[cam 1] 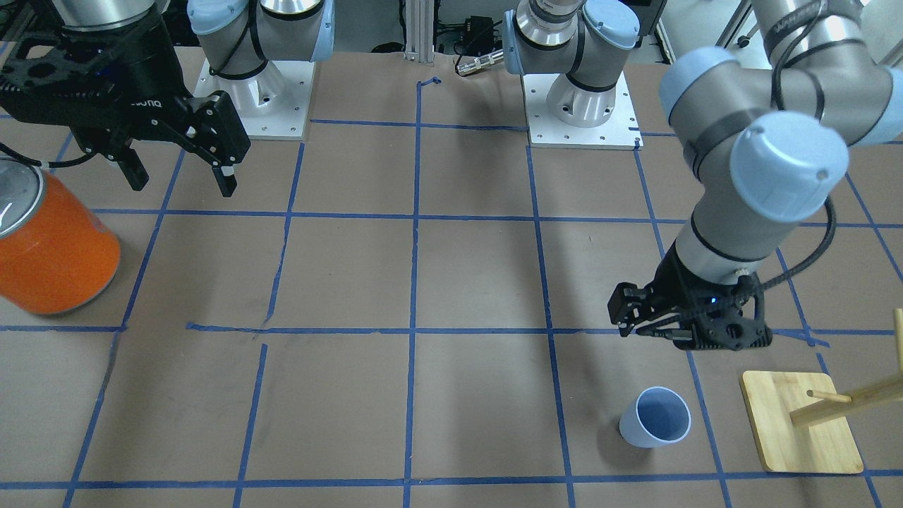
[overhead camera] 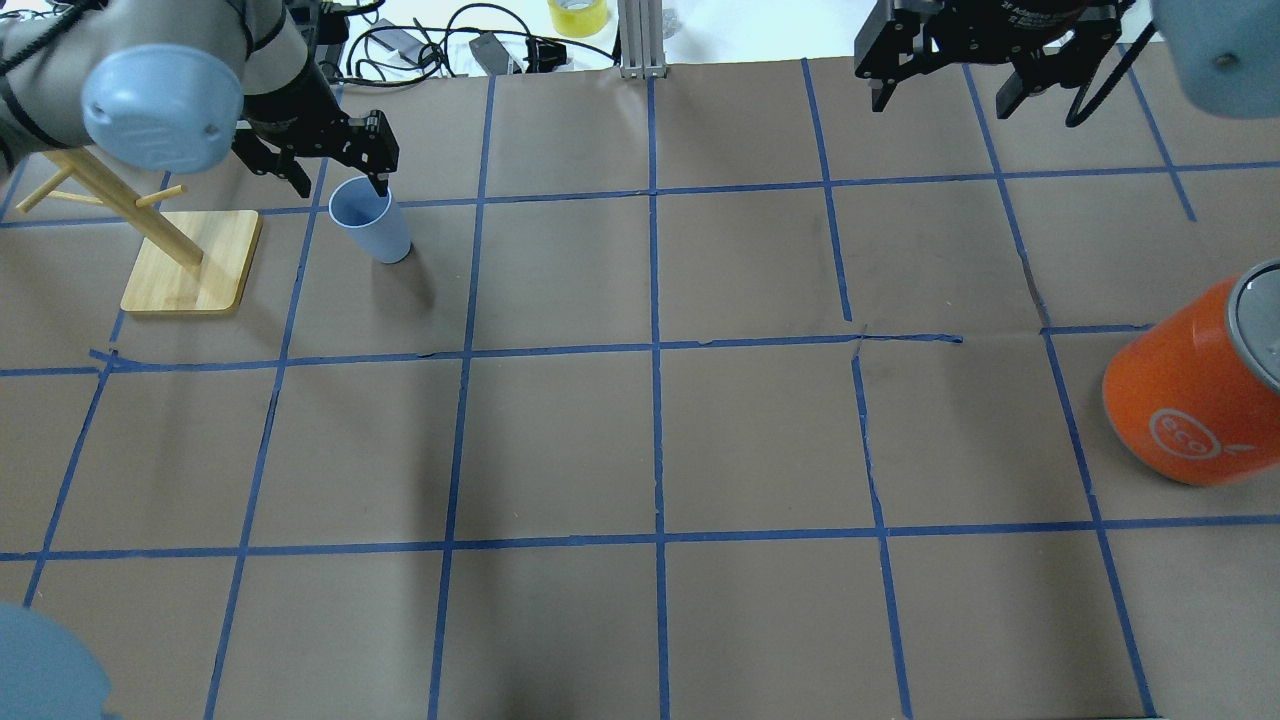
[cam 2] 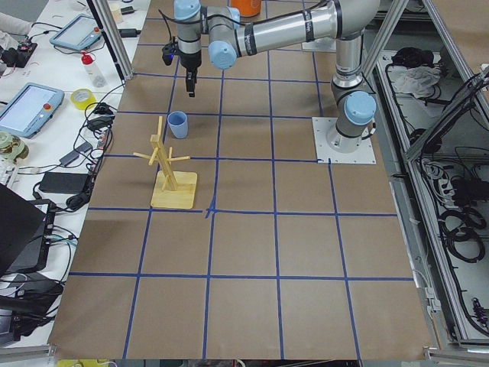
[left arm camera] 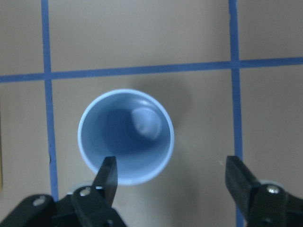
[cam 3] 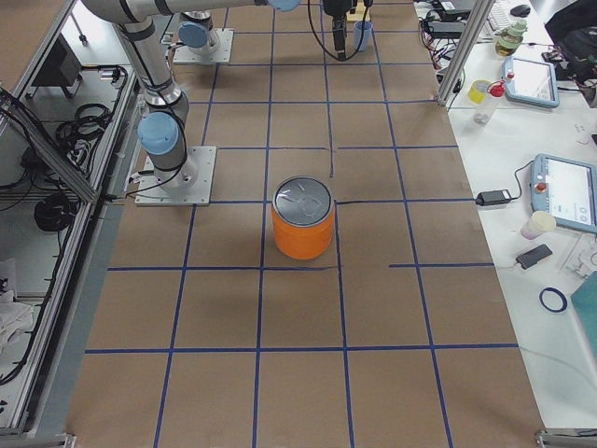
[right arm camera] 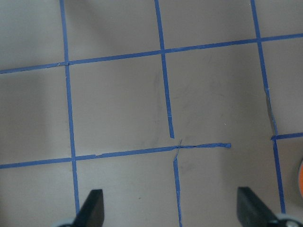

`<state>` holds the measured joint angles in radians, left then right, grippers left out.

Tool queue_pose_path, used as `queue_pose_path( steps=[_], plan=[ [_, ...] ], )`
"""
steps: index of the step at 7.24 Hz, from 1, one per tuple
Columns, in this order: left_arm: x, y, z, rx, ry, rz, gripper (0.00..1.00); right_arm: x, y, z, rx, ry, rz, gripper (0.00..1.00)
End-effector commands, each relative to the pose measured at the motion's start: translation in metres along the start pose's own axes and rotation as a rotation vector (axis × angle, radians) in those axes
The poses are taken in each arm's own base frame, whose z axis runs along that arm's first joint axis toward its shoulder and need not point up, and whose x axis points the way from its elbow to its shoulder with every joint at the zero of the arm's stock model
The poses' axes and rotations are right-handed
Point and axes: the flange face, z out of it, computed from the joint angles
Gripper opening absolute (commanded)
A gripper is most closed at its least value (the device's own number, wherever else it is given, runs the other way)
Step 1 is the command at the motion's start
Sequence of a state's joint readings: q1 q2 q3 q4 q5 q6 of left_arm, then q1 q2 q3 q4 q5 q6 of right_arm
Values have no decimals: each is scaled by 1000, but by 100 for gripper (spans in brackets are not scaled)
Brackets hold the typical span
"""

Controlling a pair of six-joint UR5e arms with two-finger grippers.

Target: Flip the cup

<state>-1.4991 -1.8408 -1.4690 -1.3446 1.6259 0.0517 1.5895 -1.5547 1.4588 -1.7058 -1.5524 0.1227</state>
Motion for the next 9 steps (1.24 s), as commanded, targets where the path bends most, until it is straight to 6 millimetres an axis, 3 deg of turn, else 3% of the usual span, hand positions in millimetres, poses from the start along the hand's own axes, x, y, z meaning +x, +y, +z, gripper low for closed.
queue_pose_path(
  steps=[1,3,4,5,6,9],
  plan=[
    [26,52,-74,7,4,6,85,0,-1,1,-2,0,0,100],
    [25,115,-133,-29,9,12,89,0,0,0,-1,0,0,100],
    [25,122,-136,-29,18,11,89,0,0,0,-1,0,0,100],
    [22,112,-125,-28,18,-3,89,0,0,0,-1,0,0,100],
    [20,120,-135,-11,6,1,91,0,0,1,-2,0,0,100],
    [17,121,-130,-16,-11,29,92,0,0,1,-2,0,0,100]
  ],
)
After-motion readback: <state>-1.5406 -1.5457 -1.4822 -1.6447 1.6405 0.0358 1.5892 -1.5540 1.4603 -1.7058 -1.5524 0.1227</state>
